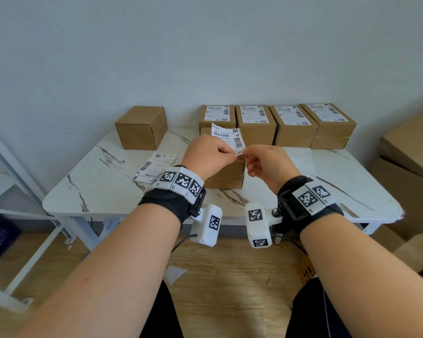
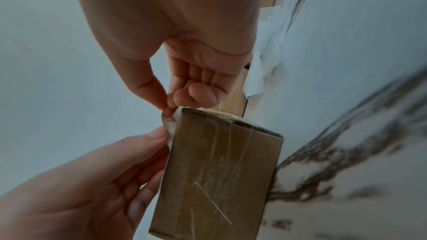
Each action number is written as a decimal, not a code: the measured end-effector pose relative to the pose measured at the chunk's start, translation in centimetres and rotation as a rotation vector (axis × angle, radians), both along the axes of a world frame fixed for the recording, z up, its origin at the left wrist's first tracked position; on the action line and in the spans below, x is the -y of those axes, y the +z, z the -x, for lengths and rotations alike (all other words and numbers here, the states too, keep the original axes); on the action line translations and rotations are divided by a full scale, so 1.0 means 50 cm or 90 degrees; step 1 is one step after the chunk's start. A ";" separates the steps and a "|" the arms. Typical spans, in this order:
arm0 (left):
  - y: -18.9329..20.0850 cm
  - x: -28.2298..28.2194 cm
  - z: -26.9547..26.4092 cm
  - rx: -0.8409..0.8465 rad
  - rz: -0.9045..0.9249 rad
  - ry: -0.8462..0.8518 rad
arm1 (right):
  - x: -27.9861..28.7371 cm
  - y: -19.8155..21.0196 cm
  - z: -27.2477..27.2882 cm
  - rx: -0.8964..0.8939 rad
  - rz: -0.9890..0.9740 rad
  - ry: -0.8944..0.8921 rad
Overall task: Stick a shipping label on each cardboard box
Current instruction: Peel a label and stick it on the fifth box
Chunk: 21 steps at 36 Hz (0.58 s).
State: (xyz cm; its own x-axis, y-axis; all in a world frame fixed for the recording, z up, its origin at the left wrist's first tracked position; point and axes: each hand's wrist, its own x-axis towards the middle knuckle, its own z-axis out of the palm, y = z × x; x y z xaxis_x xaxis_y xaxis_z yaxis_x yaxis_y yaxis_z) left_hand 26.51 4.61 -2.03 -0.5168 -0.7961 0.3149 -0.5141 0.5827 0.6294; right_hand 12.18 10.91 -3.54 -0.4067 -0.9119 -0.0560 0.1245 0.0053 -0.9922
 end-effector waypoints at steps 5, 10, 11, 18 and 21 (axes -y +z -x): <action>0.004 -0.003 -0.002 0.004 -0.005 -0.006 | 0.000 -0.006 0.001 -0.021 0.009 -0.001; 0.007 -0.003 -0.004 0.007 -0.005 -0.010 | 0.003 -0.009 0.000 0.008 0.011 0.004; 0.007 -0.002 -0.004 0.007 -0.006 -0.010 | 0.004 -0.009 0.000 0.008 0.011 0.003; 0.008 -0.004 -0.003 0.001 -0.005 -0.008 | 0.008 -0.015 0.002 0.023 0.008 0.002; 0.008 -0.004 -0.003 0.006 -0.001 -0.007 | 0.007 -0.017 0.001 0.033 0.013 0.006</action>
State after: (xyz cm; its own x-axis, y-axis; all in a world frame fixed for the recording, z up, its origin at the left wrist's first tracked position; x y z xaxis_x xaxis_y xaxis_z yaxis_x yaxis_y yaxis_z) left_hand 26.65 4.82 -1.61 -0.5283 -0.7911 0.3083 -0.5136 0.5869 0.6258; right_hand 12.13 10.54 -4.40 -0.3953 -0.9167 -0.0584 0.1762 -0.0133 -0.9843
